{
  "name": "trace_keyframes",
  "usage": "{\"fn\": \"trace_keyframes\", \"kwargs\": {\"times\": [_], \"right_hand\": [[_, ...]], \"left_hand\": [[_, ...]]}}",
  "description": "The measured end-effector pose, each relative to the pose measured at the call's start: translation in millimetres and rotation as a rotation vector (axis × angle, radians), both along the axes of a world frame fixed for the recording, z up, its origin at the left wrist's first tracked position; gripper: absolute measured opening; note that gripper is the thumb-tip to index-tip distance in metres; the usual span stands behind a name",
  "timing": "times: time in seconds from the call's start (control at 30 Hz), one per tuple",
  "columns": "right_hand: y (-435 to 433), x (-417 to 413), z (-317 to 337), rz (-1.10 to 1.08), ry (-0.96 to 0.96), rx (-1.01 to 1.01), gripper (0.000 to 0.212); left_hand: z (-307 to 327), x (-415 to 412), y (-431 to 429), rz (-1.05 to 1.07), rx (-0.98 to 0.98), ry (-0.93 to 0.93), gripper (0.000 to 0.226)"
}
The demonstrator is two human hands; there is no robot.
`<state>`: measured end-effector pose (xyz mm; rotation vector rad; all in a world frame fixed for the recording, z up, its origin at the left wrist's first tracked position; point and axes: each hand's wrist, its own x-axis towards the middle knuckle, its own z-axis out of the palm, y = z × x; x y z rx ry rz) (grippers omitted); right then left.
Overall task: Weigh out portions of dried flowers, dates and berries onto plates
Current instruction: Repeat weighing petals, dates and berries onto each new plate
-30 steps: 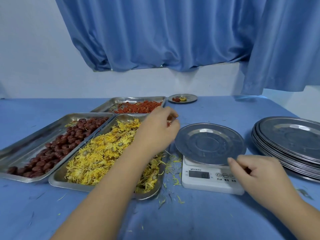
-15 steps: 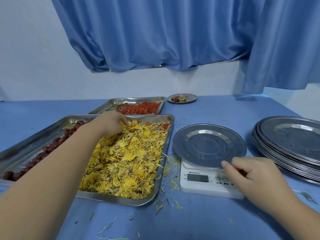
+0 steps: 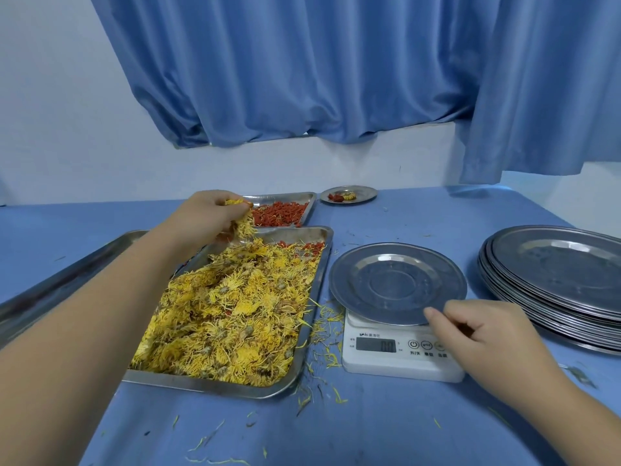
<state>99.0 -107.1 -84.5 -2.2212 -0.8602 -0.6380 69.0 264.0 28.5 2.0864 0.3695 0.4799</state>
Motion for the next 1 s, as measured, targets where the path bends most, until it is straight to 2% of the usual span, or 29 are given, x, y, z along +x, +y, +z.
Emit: {"fn": "trace_keyframes", "kwargs": {"times": [0.1,0.23,0.43,0.67,0.8,1.0], "right_hand": [[0,0,0,-0.002,-0.003,0.001,0.051],[-1,0,1,-0.008,0.012,0.017,0.053],[-2,1,1,-0.007,0.028,0.04,0.055],[-4,3,2,-0.007,0.037,0.049,0.055],[-2,1,4,0.003,0.045,0.052,0.055],[-1,-10,7,0.051,-0.01,0.031,0.053]], "left_hand": [[-4,2,-16,-0.108,-0.153,0.067,0.013],[-17,12,-56,-0.261,0.02,0.158,0.015],[-27,43,-123,-0.403,0.131,0.135,0.014],[-30,59,-161,-0.537,0.338,0.262,0.038],[-22,50,-159,-0.555,0.309,0.265,0.035],[-23,31,-138,-0.535,0.271,0.16,0.019]]}}
